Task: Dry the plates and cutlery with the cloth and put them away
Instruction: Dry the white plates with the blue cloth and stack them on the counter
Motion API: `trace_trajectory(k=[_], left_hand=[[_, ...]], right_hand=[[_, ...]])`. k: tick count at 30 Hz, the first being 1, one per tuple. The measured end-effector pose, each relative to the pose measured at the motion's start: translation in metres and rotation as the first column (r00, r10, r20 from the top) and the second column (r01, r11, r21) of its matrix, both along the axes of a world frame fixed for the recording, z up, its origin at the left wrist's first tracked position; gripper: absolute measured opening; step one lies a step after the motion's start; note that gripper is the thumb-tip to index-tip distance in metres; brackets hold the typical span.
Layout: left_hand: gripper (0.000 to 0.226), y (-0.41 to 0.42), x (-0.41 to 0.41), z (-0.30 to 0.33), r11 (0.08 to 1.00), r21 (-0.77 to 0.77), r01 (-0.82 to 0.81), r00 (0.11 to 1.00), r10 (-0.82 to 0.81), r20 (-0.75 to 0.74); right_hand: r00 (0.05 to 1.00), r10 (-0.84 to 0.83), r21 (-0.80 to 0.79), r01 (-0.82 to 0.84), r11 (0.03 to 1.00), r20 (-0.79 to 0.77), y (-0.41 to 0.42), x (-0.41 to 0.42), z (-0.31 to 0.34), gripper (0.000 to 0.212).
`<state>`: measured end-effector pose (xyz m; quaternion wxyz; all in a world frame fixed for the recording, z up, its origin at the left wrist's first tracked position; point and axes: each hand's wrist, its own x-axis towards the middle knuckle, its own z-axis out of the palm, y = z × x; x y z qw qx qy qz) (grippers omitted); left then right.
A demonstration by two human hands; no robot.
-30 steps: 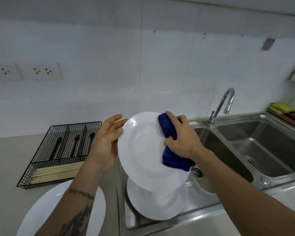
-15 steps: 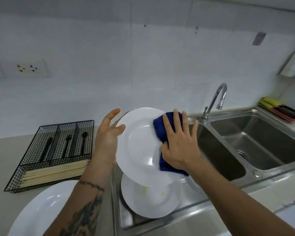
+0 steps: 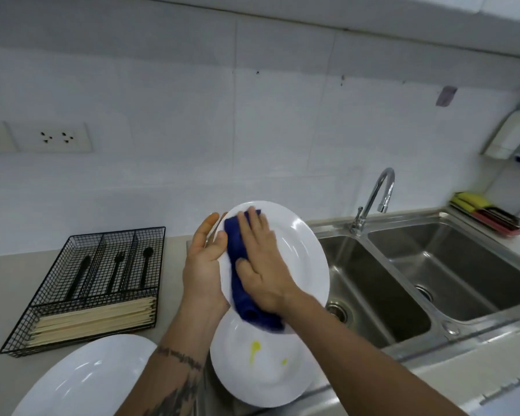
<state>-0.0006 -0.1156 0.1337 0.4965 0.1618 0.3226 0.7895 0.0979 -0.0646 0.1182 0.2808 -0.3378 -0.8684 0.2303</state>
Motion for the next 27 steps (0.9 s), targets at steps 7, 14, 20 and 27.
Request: trace_trajectory(k=[7,14,20,27], left_hand=[[0.041,-0.020,-0.024,0.013,0.998,0.026,-0.059,0.996,0.061,-0.063],[0.036,-0.015,-0.016,0.008,0.998,-0.009,-0.054,0.998,0.054,0.038],[0.040,-0.007,0.005,0.010,1.000,-0.029,-0.006,0.997,0.008,0.071],[0.039,-0.015,-0.029,0.014,0.990,-0.090,-0.109,0.994,0.110,0.010]], right_hand=[[0.899,-0.342,0.283,0.265,0.922,0.272,0.035,0.039,-0.006,0.078],[0.971,0.001,-0.182,0.044,0.982,0.239,-0.047,0.031,-0.010,0.074],[1.000,0.018,-0.163,-0.017,0.986,0.004,-0.024,0.008,0.014,0.075],[0.949,-0.114,-0.020,0.125,0.992,0.294,-0.003,0.038,0.007,0.064]])
